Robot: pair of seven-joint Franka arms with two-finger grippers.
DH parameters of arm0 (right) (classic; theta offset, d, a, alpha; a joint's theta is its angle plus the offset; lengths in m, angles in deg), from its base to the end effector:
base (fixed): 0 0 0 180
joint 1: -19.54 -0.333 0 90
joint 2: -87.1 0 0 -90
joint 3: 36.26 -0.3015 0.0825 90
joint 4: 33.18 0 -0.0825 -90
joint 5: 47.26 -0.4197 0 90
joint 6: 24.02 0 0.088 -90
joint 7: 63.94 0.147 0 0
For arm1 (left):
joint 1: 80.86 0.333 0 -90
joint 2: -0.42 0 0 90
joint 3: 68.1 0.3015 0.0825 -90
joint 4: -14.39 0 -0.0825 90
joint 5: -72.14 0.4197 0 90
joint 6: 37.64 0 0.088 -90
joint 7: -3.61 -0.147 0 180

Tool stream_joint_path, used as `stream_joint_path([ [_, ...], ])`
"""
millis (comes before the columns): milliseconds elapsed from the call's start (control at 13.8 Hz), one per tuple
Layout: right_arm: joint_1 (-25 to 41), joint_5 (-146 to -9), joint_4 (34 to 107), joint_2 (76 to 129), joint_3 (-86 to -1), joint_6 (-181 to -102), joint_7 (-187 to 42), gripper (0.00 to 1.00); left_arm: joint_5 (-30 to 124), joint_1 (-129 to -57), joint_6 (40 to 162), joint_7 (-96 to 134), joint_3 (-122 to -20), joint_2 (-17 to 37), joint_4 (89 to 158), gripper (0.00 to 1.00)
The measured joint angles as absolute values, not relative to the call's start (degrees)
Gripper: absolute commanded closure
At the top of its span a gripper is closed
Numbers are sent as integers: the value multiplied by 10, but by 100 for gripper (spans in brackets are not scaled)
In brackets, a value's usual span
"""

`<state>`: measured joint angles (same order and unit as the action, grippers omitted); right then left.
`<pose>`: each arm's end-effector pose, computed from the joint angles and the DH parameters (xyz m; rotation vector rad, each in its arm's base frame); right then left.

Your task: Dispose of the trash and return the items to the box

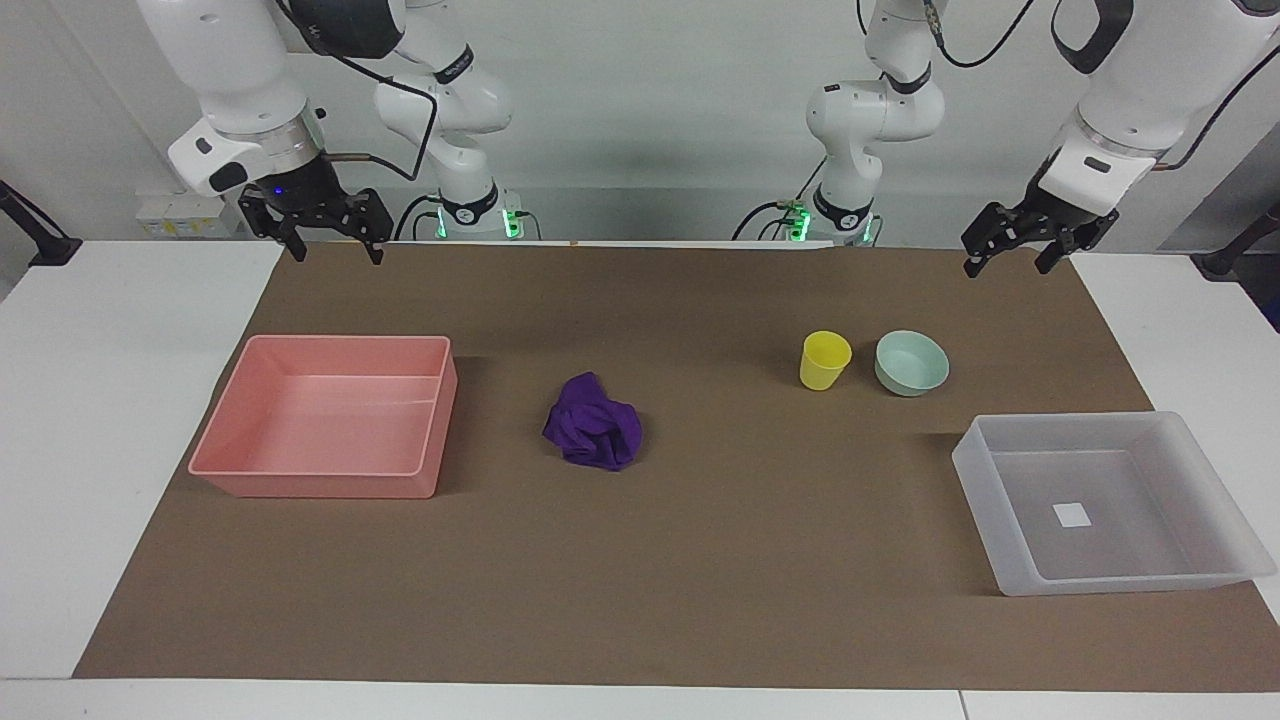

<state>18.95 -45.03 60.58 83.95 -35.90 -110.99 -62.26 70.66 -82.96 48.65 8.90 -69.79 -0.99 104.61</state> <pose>0.5649 -0.0037 0.5644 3.1002 -0.0405 -0.0975 0.5729 -0.0421 0.5770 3.1190 0.0391 -0.0715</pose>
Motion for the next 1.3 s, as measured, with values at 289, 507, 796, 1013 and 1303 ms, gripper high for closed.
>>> stream_joint_path([
  [289, 189, -450, 606, 839, -359, -1110, -623, 0, 707, -830, 486, 89, -698, -10, 1046, 0],
  [507, 189, -450, 607, 838, -359, -1110, -623, 0, 707, -830, 486, 89, -698, -10, 1046, 0],
  [796, 189, -450, 610, 837, -359, -1110, -623, 0, 706, -829, 486, 89, -698, -9, 1047, 0],
  [1013, 188, -452, 613, 837, -359, -1113, -623, 0, 706, -823, 486, 89, -696, -6, 1047, 0],
  [1303, 172, -453, 629, 832, -360, -1138, -619, 0, 706, -820, 481, 88, -697, -6, 1049, 0],
])
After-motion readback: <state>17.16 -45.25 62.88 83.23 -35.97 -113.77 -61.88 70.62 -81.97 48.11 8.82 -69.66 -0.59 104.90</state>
